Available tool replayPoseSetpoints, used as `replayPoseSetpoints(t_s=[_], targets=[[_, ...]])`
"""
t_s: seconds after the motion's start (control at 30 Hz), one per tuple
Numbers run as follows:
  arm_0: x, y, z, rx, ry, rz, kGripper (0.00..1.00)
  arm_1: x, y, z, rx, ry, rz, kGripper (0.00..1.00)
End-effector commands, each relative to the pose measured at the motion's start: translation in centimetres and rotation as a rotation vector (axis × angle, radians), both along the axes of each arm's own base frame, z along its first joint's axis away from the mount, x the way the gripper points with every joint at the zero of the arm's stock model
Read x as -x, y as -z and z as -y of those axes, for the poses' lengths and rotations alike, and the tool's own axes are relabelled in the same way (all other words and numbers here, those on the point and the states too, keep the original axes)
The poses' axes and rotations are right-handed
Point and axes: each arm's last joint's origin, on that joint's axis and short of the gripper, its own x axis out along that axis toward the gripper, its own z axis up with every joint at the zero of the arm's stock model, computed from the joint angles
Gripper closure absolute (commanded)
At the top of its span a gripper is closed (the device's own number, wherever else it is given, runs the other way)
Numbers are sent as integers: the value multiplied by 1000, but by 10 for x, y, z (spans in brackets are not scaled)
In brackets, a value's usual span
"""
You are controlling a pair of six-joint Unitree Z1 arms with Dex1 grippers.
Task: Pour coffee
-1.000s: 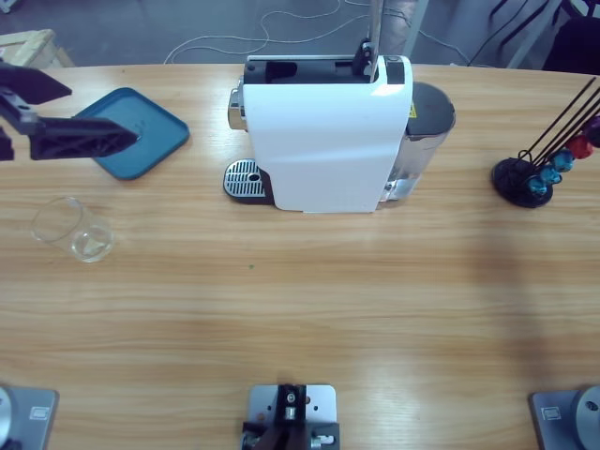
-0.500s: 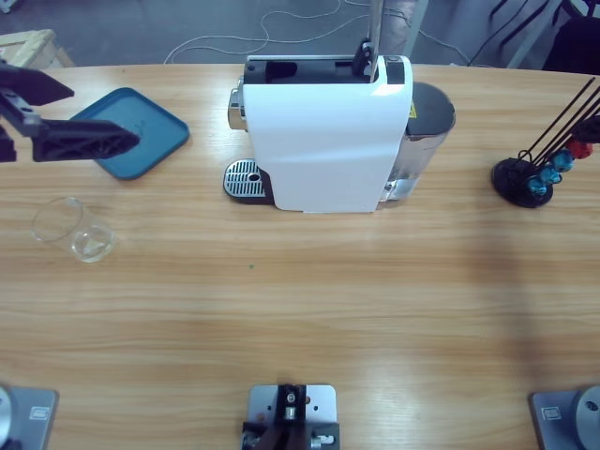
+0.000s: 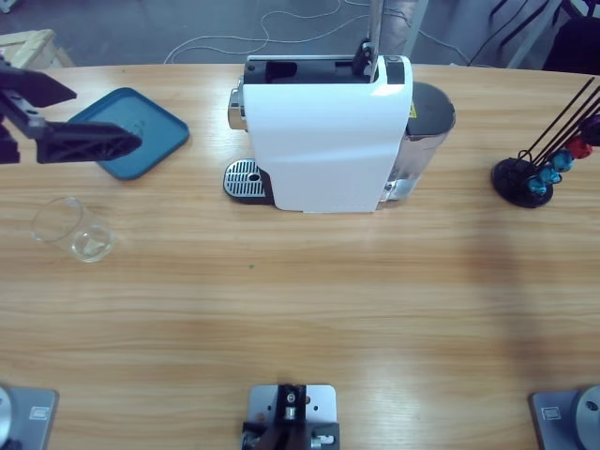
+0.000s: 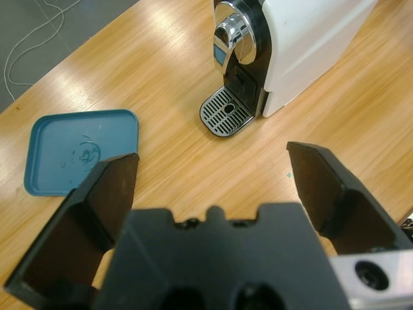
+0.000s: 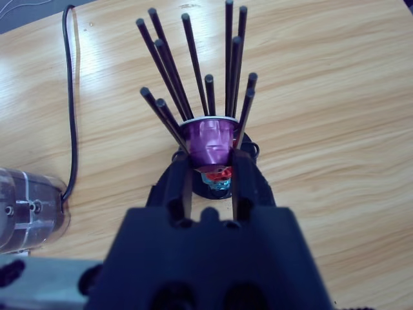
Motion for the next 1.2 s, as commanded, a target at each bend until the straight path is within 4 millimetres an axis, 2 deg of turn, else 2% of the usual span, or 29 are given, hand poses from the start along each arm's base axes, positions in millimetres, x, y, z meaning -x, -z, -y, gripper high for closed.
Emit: replayPoseSetpoints(t_s=[0.03,0.13,0.5,0.73,0.8,0.87,1.0,1.1,1.2], targets=[[-1,17,5,-46,-2,-29,4,1,2,-1,4,-28,-15,959],[0,17,5,-45,-1,-28,4,1,-1,-1,-4,-29,-1,1000],[1,20,4,-45,-4,-40,4,7,-36,1,-13,-19,110,1000],[0,21,4,-42,-3,-39,4,39,-78,7,-7,4,189,1000],[0,21,4,-41,-2,-38,4,52,-86,2,-35,-62,214,1000],[1,18,4,-34,-1,-31,4,62,-92,-13,-40,-269,235,1000],[6,10,-5,-2,-5,-4,4,69,-103,-66,-32,-716,236,1000],[11,12,-11,4,0,-10,4,62,-114,-119,-8,-960,194,1000],[15,16,-17,9,4,-20,4,46,-124,-170,56,-1114,171,1000]])
